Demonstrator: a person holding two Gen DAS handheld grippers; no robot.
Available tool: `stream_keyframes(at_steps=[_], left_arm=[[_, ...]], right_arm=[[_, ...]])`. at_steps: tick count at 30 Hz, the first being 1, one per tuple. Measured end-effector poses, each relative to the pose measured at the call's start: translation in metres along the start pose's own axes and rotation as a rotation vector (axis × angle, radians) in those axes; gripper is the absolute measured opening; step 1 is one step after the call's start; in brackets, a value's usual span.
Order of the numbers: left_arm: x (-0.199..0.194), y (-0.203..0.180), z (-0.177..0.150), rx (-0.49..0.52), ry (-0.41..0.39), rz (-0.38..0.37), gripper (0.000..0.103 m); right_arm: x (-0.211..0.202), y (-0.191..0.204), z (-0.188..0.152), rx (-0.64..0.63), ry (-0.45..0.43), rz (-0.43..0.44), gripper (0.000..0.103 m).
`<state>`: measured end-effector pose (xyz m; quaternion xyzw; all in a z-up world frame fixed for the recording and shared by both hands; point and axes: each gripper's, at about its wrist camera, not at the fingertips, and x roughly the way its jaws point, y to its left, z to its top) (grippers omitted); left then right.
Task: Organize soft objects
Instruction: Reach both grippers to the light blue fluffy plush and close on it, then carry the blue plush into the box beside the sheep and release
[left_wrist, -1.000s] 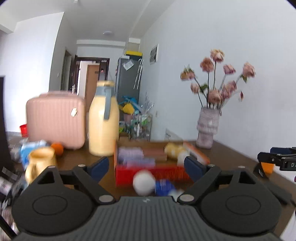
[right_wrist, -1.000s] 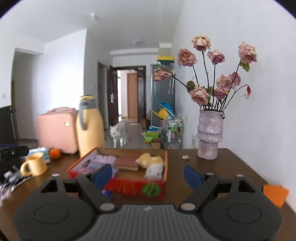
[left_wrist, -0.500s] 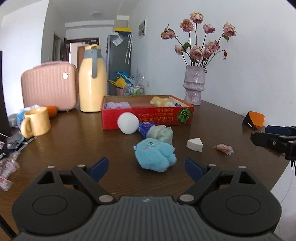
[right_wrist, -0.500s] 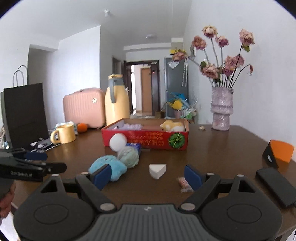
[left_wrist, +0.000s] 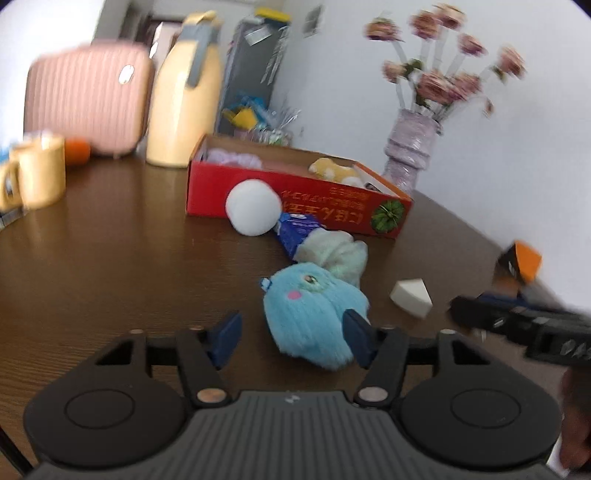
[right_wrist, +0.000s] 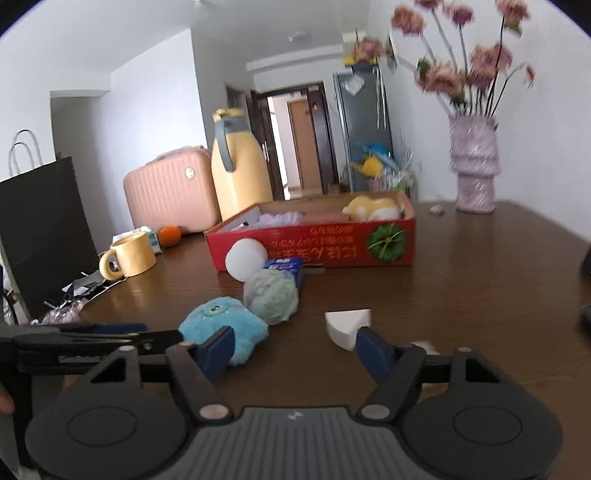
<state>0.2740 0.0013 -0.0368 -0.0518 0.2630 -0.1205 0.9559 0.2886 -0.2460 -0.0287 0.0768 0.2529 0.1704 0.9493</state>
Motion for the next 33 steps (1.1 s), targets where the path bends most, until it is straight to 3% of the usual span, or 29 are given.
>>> stream_keyframes(at_steps=[4,7,8,10,13,18,28,30,33], left_arm=[[0.027,0.02,0.011,-0.145,0.04,-0.034,0.058],[0.042,0.032,0.015,-0.219,0.064,-0.075,0.034],[0.047,0.035,0.015,-0.243,0.076,-0.089,0.033],[0.053,0.041,0.014,-0.289,0.096,-0.134,0.032],[0.051,0.038,0.011,-0.3,0.094,-0.141,0.029],[0.038,0.037,0.005,-0.363,0.126,-0.174,0.028],[-0.012,-0.006,-0.026,-0.333,0.211,-0.276,0.028],[-0.015,-0.013,-0.03,-0.311,0.213,-0.285,0.031],[-0.014,-0.015,-0.033,-0.313,0.21,-0.285,0.033]], right_arm=[[0.048,-0.003,0.01,0.103,0.077,0.072,0.061],[0.08,-0.004,0.01,0.197,0.145,0.125,0.053],[0.087,-0.003,0.008,0.221,0.156,0.138,0.05],[0.096,-0.001,0.004,0.267,0.173,0.16,0.033],[0.096,0.0,0.0,0.295,0.171,0.196,0.022],[0.076,0.001,-0.006,0.294,0.185,0.2,0.022],[-0.017,-0.005,-0.036,0.253,0.191,0.156,0.022],[-0.02,-0.01,-0.041,0.276,0.192,0.153,0.025],[-0.018,-0.015,-0.046,0.292,0.187,0.133,0.04]])
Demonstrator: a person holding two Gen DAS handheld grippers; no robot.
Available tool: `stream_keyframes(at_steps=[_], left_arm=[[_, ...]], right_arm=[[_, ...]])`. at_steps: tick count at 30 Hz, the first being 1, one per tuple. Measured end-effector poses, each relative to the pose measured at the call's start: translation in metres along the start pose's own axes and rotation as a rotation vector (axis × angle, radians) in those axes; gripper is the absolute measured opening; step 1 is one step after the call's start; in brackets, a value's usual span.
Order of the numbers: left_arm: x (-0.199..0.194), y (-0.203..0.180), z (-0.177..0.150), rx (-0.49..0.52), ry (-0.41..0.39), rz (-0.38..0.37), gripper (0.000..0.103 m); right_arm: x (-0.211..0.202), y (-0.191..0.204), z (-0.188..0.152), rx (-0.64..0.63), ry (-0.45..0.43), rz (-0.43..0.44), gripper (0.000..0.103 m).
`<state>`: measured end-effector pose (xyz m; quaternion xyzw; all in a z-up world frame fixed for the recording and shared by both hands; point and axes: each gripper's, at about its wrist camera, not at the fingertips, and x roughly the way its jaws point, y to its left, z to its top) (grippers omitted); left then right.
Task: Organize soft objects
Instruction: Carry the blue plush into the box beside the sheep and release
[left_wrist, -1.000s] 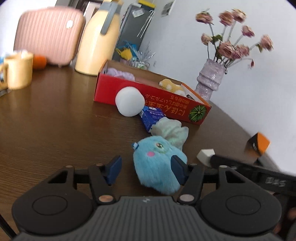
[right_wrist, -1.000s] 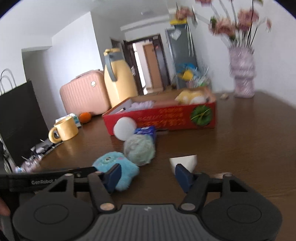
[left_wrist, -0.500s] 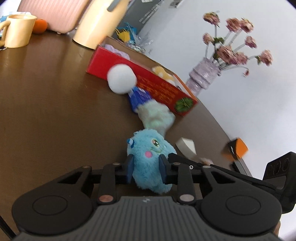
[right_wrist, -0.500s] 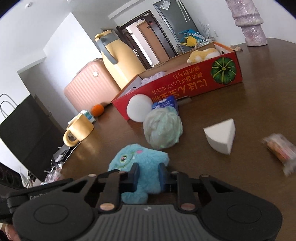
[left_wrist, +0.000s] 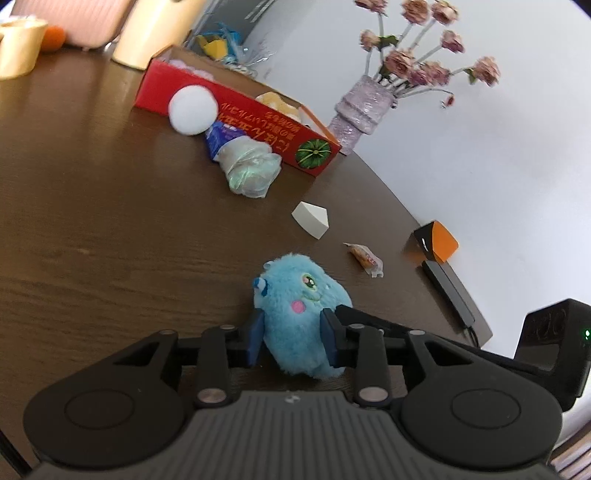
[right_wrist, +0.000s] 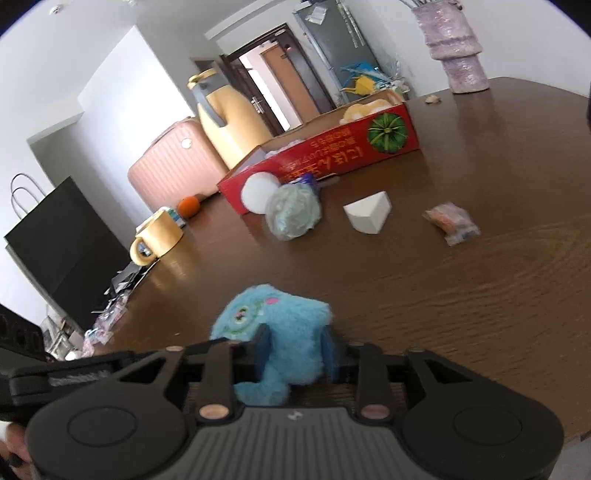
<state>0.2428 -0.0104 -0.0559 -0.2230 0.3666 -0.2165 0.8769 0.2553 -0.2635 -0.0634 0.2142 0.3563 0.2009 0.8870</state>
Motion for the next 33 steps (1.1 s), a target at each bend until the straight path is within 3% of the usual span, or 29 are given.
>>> stream_keyframes(at_steps=[4,7,13,16,19,22,25,28,30,33], left_arm=[[-0.002,-0.002,0.002,0.057,-0.009,0.003,0.029],[0.002,0.003,0.003,0.037,0.0,-0.015,0.027],[0.005,0.006,0.004,0.01,-0.009,-0.031,0.026],[0.005,0.001,0.016,0.002,-0.037,-0.058,0.026],[0.013,-0.012,0.058,0.03,-0.08,-0.084,0.026],[0.041,-0.019,0.126,0.034,-0.101,-0.114,0.026],[0.087,-0.021,0.2,0.047,-0.11,-0.076,0.026],[0.145,-0.001,0.259,-0.015,-0.064,-0.024,0.026],[0.184,0.018,0.285,-0.084,-0.012,0.003,0.026],[0.232,0.037,0.307,-0.11,0.056,0.065,0.025]], right_arm=[[0.003,-0.002,-0.004,-0.027,-0.013,0.006,0.037],[0.008,-0.003,-0.007,-0.026,-0.016,0.041,0.025],[0.007,-0.01,0.001,0.04,-0.018,0.076,0.023],[0.003,-0.005,0.025,0.013,-0.074,0.067,0.023],[0.013,-0.001,0.082,-0.033,-0.121,0.064,0.023],[0.045,0.0,0.16,-0.109,-0.15,0.04,0.023],[0.102,-0.013,0.235,-0.094,-0.077,0.035,0.023],[0.172,-0.037,0.293,-0.042,0.039,0.011,0.023],[0.214,-0.05,0.316,-0.034,0.104,-0.034,0.023],[0.258,-0.054,0.326,-0.094,0.158,-0.123,0.025]])
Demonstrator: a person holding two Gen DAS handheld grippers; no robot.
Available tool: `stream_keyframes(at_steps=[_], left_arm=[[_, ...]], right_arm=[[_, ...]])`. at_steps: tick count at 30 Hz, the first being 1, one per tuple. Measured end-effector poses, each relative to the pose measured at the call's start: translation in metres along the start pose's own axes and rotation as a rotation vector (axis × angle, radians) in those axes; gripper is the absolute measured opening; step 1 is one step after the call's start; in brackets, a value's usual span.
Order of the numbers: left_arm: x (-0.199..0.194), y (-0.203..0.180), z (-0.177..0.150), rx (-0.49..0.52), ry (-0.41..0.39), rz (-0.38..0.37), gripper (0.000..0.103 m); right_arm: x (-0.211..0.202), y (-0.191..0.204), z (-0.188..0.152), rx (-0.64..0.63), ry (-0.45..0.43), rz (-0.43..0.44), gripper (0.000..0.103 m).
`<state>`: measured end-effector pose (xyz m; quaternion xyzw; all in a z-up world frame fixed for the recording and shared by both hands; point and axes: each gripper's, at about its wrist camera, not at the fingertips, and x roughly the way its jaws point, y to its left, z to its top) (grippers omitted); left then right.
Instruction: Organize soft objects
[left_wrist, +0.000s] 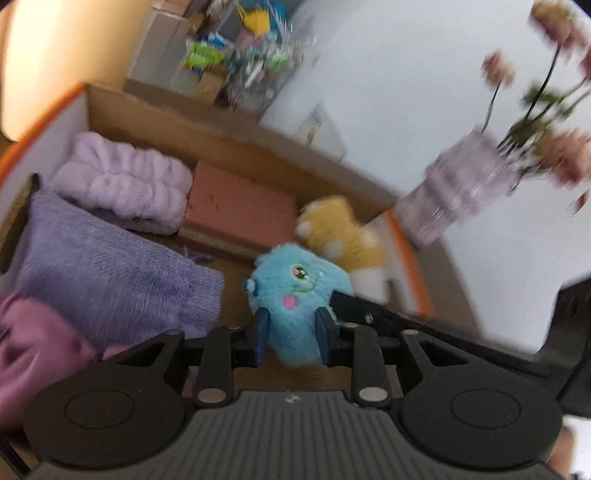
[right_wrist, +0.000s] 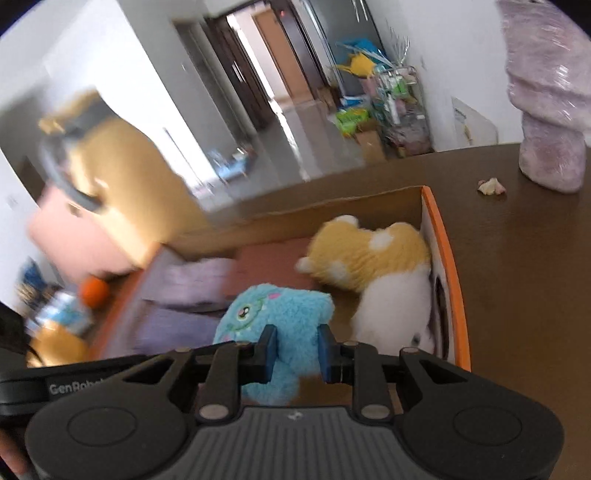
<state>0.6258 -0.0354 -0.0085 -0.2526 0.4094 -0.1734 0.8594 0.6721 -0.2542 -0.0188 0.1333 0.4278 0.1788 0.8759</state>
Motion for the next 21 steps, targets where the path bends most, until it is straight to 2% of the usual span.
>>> stream_keyframes(at_steps=[2,4,10,12,13,15,17,19,21], left_arm=[[0.026,0.004,0.008,0.013,0.046,0.046,0.023],[0.04,0.009,0.007,0.03,0.085,0.061,0.024],[0.025,0.009,0.0,0.085,0.043,0.048,0.025],[0.007,0.001,0.001,0.115,0.018,0.072,0.03],[-0.003,-0.004,0.0,0.131,-0.002,0.092,0.034],[-0.031,-0.018,0.0,0.21,-0.059,0.125,0.04],[-0.061,-0.024,-0.005,0.276,-0.113,0.168,0.043],[-0.092,-0.028,-0.017,0.358,-0.175,0.226,0.045],[-0.118,-0.031,-0.033,0.451,-0.245,0.317,0.055]], right_arm=[[0.02,0.006,0.001,-0.057,0.036,-0.085,0.021],[0.027,0.011,0.0,-0.099,0.026,-0.128,0.021],[0.015,0.027,-0.002,-0.147,-0.018,-0.163,0.024],[0.0,0.029,0.002,-0.15,-0.037,-0.156,0.024],[-0.011,0.029,0.002,-0.161,-0.056,-0.156,0.027],[-0.043,0.03,-0.006,-0.173,-0.106,-0.156,0.035],[-0.075,0.03,-0.018,-0.186,-0.145,-0.155,0.037],[-0.108,0.031,-0.033,-0.202,-0.189,-0.17,0.038],[-0.139,0.034,-0.048,-0.221,-0.238,-0.198,0.043]])
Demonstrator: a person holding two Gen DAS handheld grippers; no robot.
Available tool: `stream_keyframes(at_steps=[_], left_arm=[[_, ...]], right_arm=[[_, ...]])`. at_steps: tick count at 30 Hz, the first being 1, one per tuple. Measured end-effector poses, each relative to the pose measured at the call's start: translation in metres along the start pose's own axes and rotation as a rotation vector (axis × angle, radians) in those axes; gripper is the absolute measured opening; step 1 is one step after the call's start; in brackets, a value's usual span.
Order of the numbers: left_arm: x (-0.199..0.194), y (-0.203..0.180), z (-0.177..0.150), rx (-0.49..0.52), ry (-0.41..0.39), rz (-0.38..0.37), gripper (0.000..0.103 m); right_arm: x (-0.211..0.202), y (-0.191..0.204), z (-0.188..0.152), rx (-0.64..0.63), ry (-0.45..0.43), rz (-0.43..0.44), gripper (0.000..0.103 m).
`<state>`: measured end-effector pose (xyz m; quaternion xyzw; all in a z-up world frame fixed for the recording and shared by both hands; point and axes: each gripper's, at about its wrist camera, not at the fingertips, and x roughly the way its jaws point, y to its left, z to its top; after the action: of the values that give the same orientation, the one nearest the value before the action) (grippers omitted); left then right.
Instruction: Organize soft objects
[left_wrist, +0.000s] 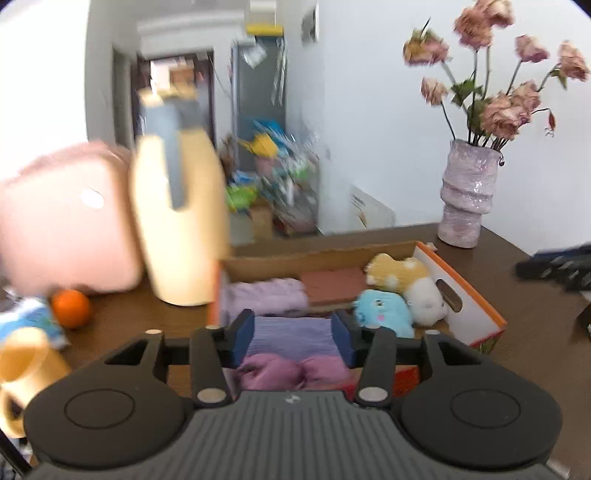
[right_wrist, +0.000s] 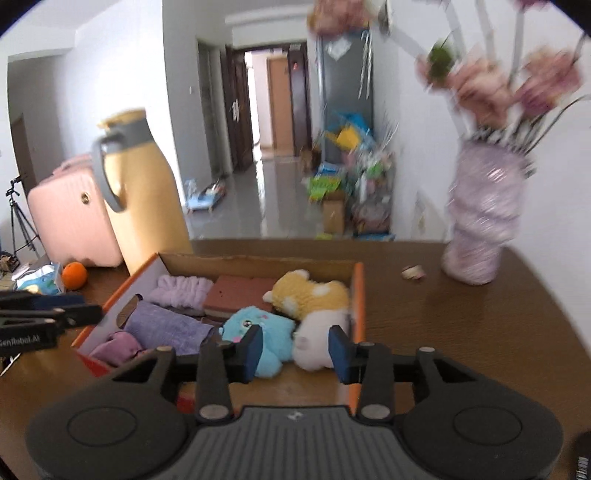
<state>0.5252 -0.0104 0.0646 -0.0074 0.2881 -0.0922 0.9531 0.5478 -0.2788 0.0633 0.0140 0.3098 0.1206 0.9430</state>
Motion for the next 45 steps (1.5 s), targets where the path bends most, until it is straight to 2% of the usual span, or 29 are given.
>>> stream_keyframes(at_steps=[2,3,4,6,8,12,17,19,20,22,26,29,32,36,41,45], left_arm=[[-0.029,0.0,-0.012,0.051,-0.057,0.078,0.087],[-0.047,0.001,-0.019,0.061,-0.085,0.09,0.092],[-0.061,0.002,-0.026,0.065,-0.113,0.101,0.097],[-0.094,0.002,-0.045,0.067,-0.2,0.163,0.099],[-0.118,-0.002,-0.062,0.077,-0.26,0.215,0.1],[-0.147,-0.01,-0.075,0.077,-0.276,0.204,0.102],[-0.181,-0.016,-0.088,0.067,-0.326,0.204,0.103],[-0.194,-0.013,-0.104,0.033,-0.335,0.168,0.103],[-0.197,-0.011,-0.113,0.017,-0.322,0.12,0.103],[-0.201,-0.009,-0.136,0.001,-0.255,0.041,0.103],[-0.217,-0.015,-0.183,-0.024,-0.219,0.022,0.103],[-0.222,-0.018,-0.206,-0.02,-0.176,-0.051,0.103],[-0.22,-0.02,-0.214,-0.001,-0.163,-0.066,0.103],[-0.208,-0.013,-0.212,-0.03,-0.151,-0.053,0.103],[-0.186,-0.002,-0.207,-0.038,-0.134,-0.044,0.103],[-0.15,0.008,-0.184,-0.032,-0.13,-0.017,0.103]], right_arm=[[-0.037,0.004,-0.01,-0.028,-0.069,-0.039,0.051],[-0.054,0.008,-0.017,-0.044,-0.116,-0.059,0.062],[-0.071,0.011,-0.024,-0.06,-0.17,-0.076,0.077],[-0.104,0.022,-0.044,-0.118,-0.291,-0.091,0.089],[-0.129,0.032,-0.059,-0.176,-0.352,-0.098,0.089],[-0.153,0.043,-0.073,-0.168,-0.368,-0.102,0.089],[-0.173,0.049,-0.092,-0.095,-0.383,-0.085,0.089],[-0.184,0.051,-0.118,-0.032,-0.385,-0.047,0.089],[-0.188,0.053,-0.133,-0.006,-0.379,-0.015,0.089],[-0.195,0.061,-0.163,0.027,-0.353,0.032,0.089],[-0.205,0.08,-0.215,0.015,-0.302,0.051,0.089],[-0.207,0.091,-0.238,0.011,-0.247,0.074,0.089],[-0.206,0.097,-0.243,0.026,-0.225,0.108,0.088],[-0.194,0.102,-0.236,0.022,-0.219,0.082,0.084],[-0.162,0.103,-0.222,0.028,-0.175,0.078,0.083],[-0.121,0.115,-0.203,-0.017,-0.144,0.075,0.083]])
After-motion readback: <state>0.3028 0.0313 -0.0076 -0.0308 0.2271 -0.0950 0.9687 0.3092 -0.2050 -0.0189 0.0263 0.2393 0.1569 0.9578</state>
